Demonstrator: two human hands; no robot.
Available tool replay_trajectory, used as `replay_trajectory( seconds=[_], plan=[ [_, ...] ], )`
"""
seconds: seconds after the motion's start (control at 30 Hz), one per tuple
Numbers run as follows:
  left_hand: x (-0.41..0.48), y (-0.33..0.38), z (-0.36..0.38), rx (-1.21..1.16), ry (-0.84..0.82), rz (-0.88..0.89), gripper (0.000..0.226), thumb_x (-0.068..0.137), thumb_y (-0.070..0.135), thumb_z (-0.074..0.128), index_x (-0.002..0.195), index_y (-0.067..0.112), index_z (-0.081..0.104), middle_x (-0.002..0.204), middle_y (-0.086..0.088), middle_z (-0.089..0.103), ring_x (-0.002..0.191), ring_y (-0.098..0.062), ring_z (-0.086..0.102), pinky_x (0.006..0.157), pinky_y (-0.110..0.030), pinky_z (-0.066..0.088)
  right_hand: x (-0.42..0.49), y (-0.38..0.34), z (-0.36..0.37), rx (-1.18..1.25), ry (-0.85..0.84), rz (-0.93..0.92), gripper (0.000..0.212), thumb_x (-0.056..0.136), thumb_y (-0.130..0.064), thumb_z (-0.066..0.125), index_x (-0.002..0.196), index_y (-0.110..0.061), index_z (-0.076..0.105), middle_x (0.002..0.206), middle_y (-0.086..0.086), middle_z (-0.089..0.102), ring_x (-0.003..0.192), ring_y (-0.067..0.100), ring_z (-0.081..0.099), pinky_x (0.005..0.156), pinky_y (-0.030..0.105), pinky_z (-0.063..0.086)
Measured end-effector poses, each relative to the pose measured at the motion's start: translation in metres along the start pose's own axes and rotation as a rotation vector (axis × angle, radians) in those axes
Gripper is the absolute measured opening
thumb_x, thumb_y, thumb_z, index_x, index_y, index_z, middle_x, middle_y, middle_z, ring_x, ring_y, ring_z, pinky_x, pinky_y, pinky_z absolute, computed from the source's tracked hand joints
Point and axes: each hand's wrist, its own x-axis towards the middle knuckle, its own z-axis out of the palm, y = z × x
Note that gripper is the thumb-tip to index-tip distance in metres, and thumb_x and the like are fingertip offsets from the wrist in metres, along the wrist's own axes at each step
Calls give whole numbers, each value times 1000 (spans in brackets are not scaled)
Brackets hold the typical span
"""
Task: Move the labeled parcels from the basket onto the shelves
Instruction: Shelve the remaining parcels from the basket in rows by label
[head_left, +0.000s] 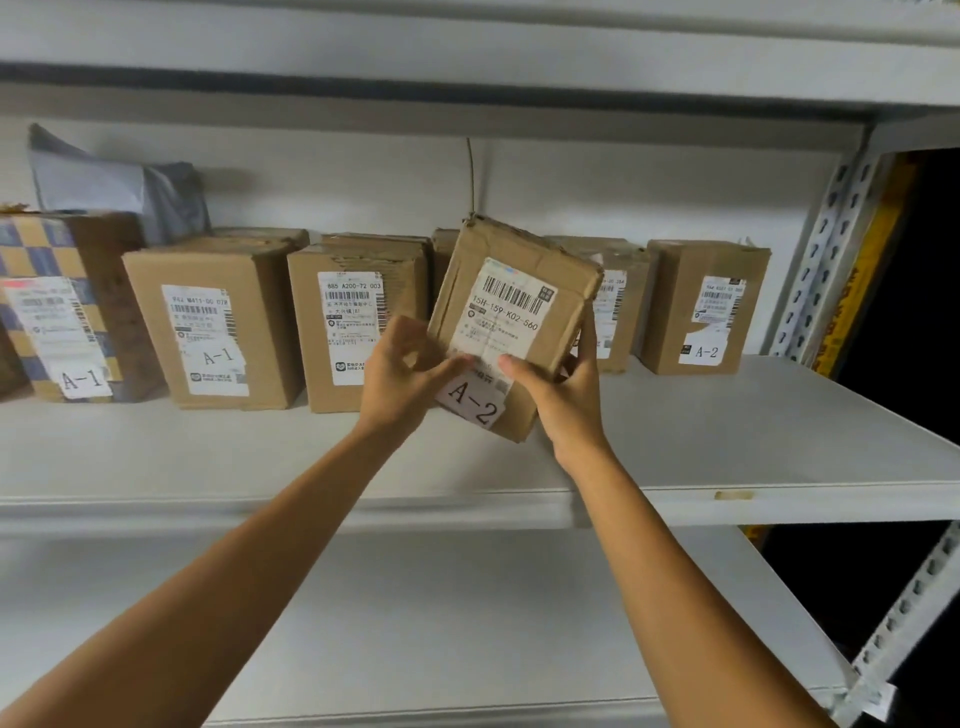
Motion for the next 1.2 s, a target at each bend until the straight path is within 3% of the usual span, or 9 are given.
replay_trajectory(
  seconds=[0.1, 0.2, 0.33, 0.43, 0.57, 0.7, 0.83, 1.03, 1.2],
  plan=[
    [-4, -11, 1, 176, -54, 124, 45, 77, 10, 77, 105, 22, 45, 99, 7, 59, 82, -3, 65, 63, -27, 60, 3, 12, -2, -136, -50, 27, 77, 64, -24, 87, 122, -46, 41, 124, -5, 64, 115, 10, 60, 100, 45, 49],
    [-7, -22, 3, 274, -69, 180, 72, 74, 11, 80, 129, 27, 36, 120, 6, 51, 95, -10, 61, 75, -32, 60, 7, 21, -7, -257, -88, 43, 81, 66, -32, 86, 132, -34, 39, 124, -7, 63, 116, 11, 59, 100, 40, 48],
    [-3, -30, 6, 538, -47, 239, 116, 72, 13, 82, 151, 23, -3, 145, -16, 24, 124, -26, 42, 94, -40, 50, 14, 28, -7, -404, -79, 3, 58, 72, -38, 82, 120, -26, 54, 121, 0, 59, 109, 16, 60, 92, 37, 53],
    [3, -34, 11, 719, -63, 414, 109, 74, 9, 78, 147, 30, 0, 152, -19, 6, 132, -39, 35, 87, -48, 54, 21, 33, -2, -526, 7, -19, 68, 68, -59, 75, 122, -23, 58, 118, -1, 58, 105, 19, 60, 88, 42, 55],
    [11, -41, 13, 962, -132, 501, 96, 77, 13, 74, 152, 9, 15, 158, -14, 1, 140, -42, 23, 91, -48, 52, 29, 41, 5, -580, 64, -40, 72, 64, -70, 67, 123, -31, 54, 116, -6, 64, 104, 16, 63, 87, 42, 55],
    [24, -52, 13, 1314, -198, 648, 87, 75, 29, 75, 147, 3, 31, 155, -19, 25, 145, -33, 12, 121, -47, 8, 47, 43, 13, -707, 128, -3, 54, 76, -50, 74, 118, -22, 58, 115, 2, 55, 103, 22, 58, 83, 33, 49],
    [39, -71, 13, 1250, -200, 718, 73, 74, 7, 68, 142, 2, 42, 152, -20, 32, 143, -34, 25, 119, -45, 19, 60, 50, 19, -756, 182, 14, 49, 74, -51, 75, 111, -23, 58, 107, -3, 64, 96, 20, 62, 78, 33, 50],
    [45, -79, 19, 1274, -208, 746, 59, 81, 6, 32, 138, -2, 44, 147, -25, 37, 140, -38, 31, 117, -46, 16, 61, 53, 19, -735, 219, 51, 47, 71, -48, 78, 109, -28, 58, 104, -11, 70, 93, 15, 65, 81, 33, 52],
    [38, -70, 10, 1184, -269, 712, 64, 77, 14, 48, 138, -2, 45, 149, -23, 35, 142, -37, 26, 118, -44, 17, 56, 38, 17, -651, 117, 145, 41, 76, -31, 78, 111, -21, 57, 107, -7, 69, 94, 13, 65, 83, 32, 54]
  ],
)
